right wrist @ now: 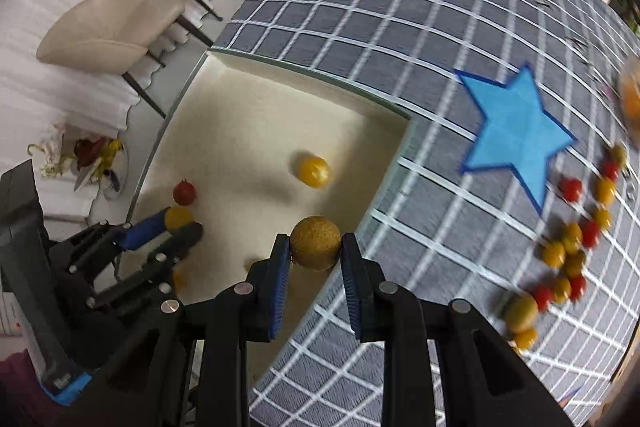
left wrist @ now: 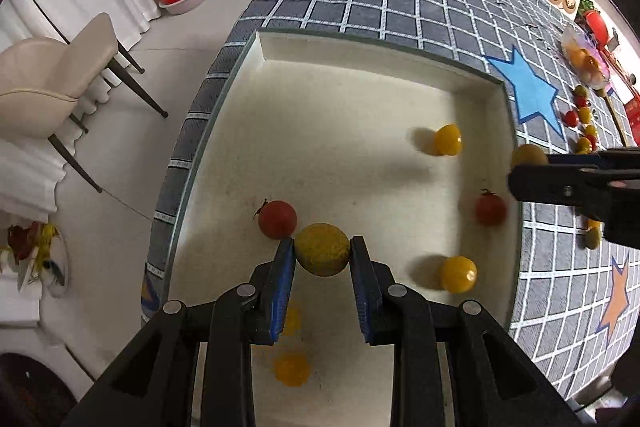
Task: Organize fruits
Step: 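Carry both yellow-green tomatoes over the white tray and open both grippers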
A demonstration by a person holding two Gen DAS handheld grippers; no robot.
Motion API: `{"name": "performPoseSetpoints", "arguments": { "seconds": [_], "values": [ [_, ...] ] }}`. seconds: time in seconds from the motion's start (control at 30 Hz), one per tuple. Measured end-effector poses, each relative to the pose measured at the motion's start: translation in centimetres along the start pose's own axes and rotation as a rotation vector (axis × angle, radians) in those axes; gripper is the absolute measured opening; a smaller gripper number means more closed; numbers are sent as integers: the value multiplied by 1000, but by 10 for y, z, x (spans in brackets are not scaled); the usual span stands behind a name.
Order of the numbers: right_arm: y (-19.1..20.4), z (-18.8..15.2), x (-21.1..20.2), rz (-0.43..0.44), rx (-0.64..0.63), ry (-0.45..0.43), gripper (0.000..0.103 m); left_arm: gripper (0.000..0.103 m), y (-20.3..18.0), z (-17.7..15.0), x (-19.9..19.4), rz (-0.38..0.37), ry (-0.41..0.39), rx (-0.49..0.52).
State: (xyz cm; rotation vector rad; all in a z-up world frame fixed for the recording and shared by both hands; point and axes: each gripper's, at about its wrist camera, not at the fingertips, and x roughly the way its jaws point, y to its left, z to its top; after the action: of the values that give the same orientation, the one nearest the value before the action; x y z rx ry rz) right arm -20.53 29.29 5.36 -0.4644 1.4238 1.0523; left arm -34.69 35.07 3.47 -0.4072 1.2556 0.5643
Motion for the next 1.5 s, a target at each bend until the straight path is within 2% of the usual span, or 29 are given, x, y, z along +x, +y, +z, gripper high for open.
{"name": "performPoseSetpoints", "arguments": {
  "seconds": [0.5,0.63,0.8,0.9,1.0,1.07,1.1,1.13,1.17,1.2,1.27,1.4,1.47,1.5],
  "values": [
    [15,23,58,-29,-7,93,28,29,-2,-8,12,3,17,15],
    [20,22,60,-45,-31,83,28,30,-2,-8,12,2,14,23],
    [18,26,61,-21,-7,86,29,30,-1,-8,12,-5,16,29],
    [10,25,54,-2,-3,83,32,30,-2,-9,11,-2,17,41],
    [4,25,43,17,-3,69,44,30,-2,-9,11,-9,22,38],
    [3,26,36,30,-6,55,57,30,-1,-9,12,-16,25,36],
    [3,26,31,33,-5,43,60,30,0,-9,12,-18,28,33],
    [3,26,28,36,-2,35,62,36,1,-9,12,-19,31,30],
    [2,26,23,42,5,22,62,62,2,-9,12,-18,30,27],
    [1,26,20,46,8,15,62,73,3,-9,9,-7,8,20],
    [-2,25,9,51,17,-11,65,76,3,-8,2,-4,-29,23],
    [-13,21,-11,59,49,-53,71,76,2,-6,0,-8,-7,34],
    [-17,15,-17,57,70,-65,80,76,-2,-5,-2,4,-1,46],
    [-19,10,-21,53,86,-72,81,76,-4,-5,-4,8,-1,53]
  ]
}}
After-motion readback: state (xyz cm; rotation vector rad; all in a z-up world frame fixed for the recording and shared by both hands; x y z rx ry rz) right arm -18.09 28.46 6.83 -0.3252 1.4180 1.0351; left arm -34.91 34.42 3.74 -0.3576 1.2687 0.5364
